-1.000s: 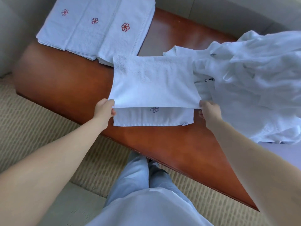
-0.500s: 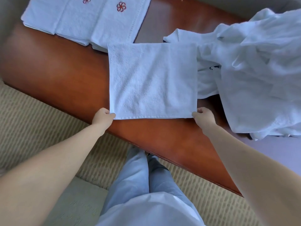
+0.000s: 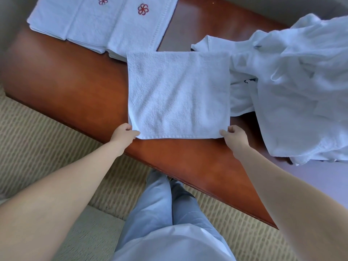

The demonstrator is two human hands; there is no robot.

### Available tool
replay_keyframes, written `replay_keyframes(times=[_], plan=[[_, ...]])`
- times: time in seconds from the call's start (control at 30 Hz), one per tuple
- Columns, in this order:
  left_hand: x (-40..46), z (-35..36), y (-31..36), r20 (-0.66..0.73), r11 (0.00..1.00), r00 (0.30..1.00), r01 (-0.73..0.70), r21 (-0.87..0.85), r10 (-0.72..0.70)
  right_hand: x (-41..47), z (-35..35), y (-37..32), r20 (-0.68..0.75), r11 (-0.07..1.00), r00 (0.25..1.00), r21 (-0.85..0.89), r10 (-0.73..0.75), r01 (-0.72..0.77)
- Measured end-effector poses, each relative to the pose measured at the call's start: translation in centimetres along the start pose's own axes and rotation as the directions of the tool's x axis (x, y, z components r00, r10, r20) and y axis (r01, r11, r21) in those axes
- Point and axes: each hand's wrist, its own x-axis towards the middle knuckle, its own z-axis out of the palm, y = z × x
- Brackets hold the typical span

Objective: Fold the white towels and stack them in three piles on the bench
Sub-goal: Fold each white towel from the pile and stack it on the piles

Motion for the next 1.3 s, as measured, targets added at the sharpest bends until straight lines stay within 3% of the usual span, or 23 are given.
replay_keyframes(times=[0.2,0.4,0.57,0.7,0.8,1.17,1.3], plan=[[-1.5,-2.0,0.8,0.033,0.969,0.992,0.126,-0.213,-0.122,-1.2,-2.5,-1.2,0.02,0.998,0.999,0.041,0.035,-0.036],[-5.5,-6.5,6.4,0.059,0.812,0.997,0.073,-0.579,-0.047,-4.7,-6.6,-8.5,0.084,0.943,0.996,0.334,-0.017,-0.012],[-9.0,-11.4,14.5,0.085,0.545,0.995,0.047,-0.837,0.043,-8.1,-11.0,-17.8,0.098,0.823,0.99,0.568,-0.103,0.03],[-12.0,-15.2,20.3,0.035,0.384,0.982,-0.041,-0.923,0.188,-11.4,-14.2,-24.9,0.064,0.684,0.987,0.727,-0.149,0.056],[-13.3,-17.2,22.9,0.008,0.372,0.979,-0.07,-0.925,0.205,-12.7,-15.3,-28.2,0.04,0.61,0.989,0.79,-0.145,0.058],[-13.9,-19.8,26.4,-0.045,0.389,0.972,-0.135,-0.911,0.232,-14.1,-16.2,-31.4,-0.044,0.532,0.961,0.825,-0.273,0.189],[-14.2,-18.5,23.7,-0.063,0.476,0.981,-0.144,-0.867,0.181,-13.8,-15.2,-28.8,-0.064,0.616,0.96,0.754,-0.273,0.226]])
